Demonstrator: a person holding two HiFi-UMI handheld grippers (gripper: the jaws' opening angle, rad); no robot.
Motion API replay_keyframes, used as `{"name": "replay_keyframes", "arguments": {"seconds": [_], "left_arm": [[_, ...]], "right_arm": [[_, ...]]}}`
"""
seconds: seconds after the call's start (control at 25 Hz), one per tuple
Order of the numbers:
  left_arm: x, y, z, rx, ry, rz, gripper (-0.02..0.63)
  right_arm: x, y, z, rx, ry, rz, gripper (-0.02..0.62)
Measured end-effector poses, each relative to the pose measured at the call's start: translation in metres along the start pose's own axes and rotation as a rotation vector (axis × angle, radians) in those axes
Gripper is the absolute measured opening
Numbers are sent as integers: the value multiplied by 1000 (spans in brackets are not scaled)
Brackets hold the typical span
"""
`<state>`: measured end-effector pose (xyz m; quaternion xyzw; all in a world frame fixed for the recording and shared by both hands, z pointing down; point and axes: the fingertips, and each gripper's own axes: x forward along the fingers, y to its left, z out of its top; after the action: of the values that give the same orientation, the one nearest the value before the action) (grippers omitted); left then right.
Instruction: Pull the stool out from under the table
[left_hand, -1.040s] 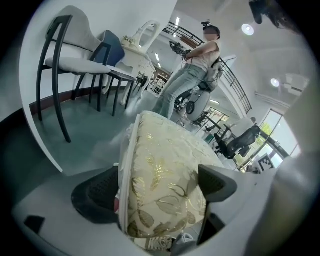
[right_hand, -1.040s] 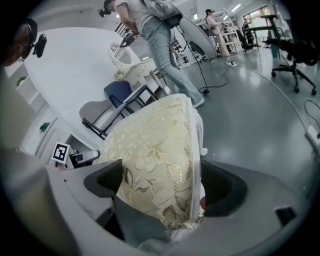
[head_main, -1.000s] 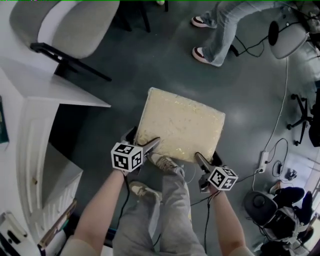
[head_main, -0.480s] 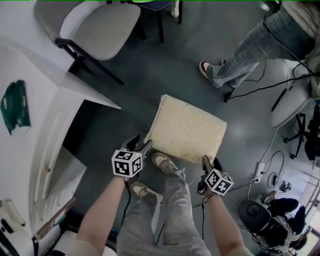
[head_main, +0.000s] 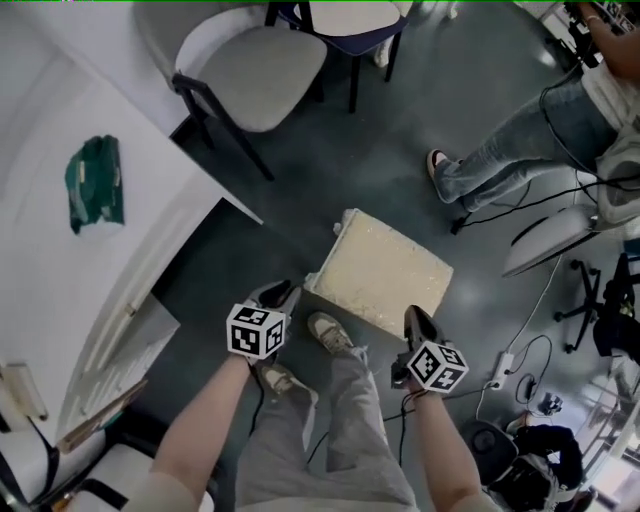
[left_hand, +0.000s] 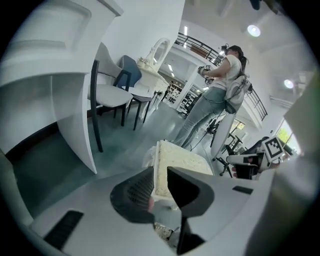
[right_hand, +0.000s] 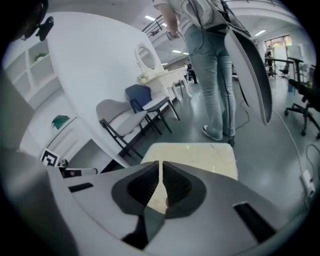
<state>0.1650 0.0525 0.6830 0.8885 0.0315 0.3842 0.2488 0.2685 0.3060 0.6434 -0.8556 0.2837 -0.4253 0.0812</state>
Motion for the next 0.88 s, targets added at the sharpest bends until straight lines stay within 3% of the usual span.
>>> {"name": "replay_keyframes", "arguments": {"seconds": [0.28,0.56,0.76,0.88], "left_arm": [[-55,3,26,-22,-59,41,71],[-130,12,55,-35,-140,113,57],[-193,23,73,-77,-241,166,54],[-232,29,78,-104,-302,209,54]], "right_arm": [[-8,100,55,-319,14,202,25],[-28,200,75,-443,85,362,23],[-42,278,89,-616,95,489,23],[-52,322,94,-619,101,565,23]]}}
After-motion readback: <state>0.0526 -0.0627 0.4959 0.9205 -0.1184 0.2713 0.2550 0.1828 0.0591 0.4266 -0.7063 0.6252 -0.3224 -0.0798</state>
